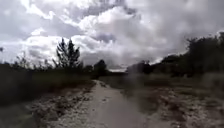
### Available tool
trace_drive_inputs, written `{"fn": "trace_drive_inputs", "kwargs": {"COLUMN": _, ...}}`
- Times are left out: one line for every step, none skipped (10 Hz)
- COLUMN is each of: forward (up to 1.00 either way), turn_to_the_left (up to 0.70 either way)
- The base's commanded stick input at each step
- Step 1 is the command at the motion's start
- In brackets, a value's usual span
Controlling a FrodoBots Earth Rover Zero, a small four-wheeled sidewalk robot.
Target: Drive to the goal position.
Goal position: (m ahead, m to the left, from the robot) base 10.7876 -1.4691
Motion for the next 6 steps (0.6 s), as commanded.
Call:
{"fn": "trace_drive_inputs", "kwargs": {"forward": 0.59, "turn_to_the_left": 0.10}}
{"fn": "trace_drive_inputs", "kwargs": {"forward": 0.59, "turn_to_the_left": 0.01}}
{"fn": "trace_drive_inputs", "kwargs": {"forward": 0.59, "turn_to_the_left": 0.01}}
{"fn": "trace_drive_inputs", "kwargs": {"forward": 0.59, "turn_to_the_left": 0.02}}
{"fn": "trace_drive_inputs", "kwargs": {"forward": 0.59, "turn_to_the_left": 0.07}}
{"fn": "trace_drive_inputs", "kwargs": {"forward": 0.59, "turn_to_the_left": 0.14}}
